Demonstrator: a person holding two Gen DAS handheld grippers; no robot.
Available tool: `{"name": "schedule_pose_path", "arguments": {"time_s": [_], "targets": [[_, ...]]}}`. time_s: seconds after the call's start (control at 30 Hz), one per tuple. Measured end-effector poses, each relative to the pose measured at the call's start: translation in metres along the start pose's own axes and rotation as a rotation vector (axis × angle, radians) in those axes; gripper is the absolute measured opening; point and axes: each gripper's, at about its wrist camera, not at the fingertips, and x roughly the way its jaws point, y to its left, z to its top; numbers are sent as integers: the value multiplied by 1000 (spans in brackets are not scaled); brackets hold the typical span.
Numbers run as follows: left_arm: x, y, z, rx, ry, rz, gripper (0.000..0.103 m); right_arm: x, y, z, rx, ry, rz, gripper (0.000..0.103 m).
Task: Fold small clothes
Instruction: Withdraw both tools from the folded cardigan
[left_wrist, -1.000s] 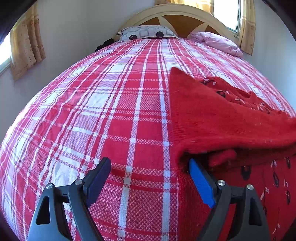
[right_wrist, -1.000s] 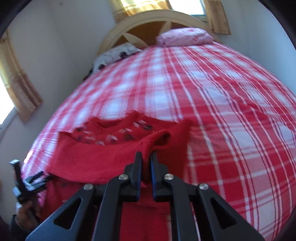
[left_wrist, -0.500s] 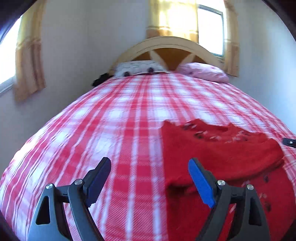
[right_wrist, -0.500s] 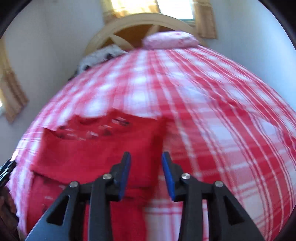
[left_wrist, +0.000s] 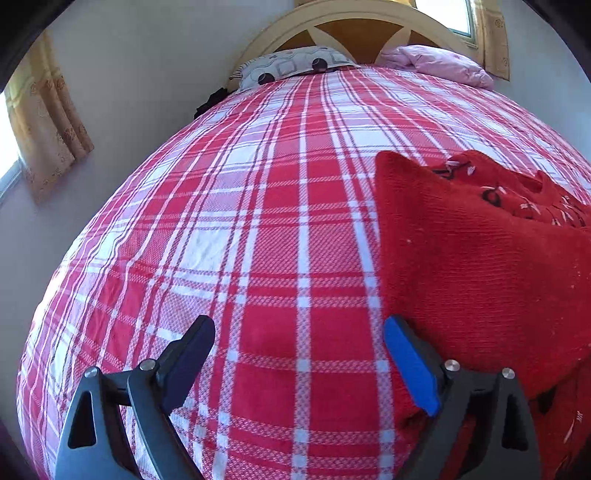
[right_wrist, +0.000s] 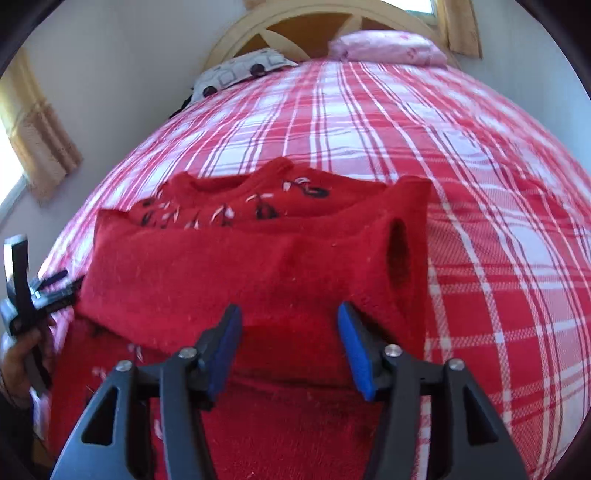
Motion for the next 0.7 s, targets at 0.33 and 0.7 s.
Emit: {"name": "schedule_pose_path", "arguments": {"time_s": [0.33,0.7], "targets": [[-4,23,-7,-119,23,-83,95,-7,-3,5,42,8,47,74],[-61,8,-46,-62,-50,-81,95,-45,6,-30,39,-18,-12,75]]}}
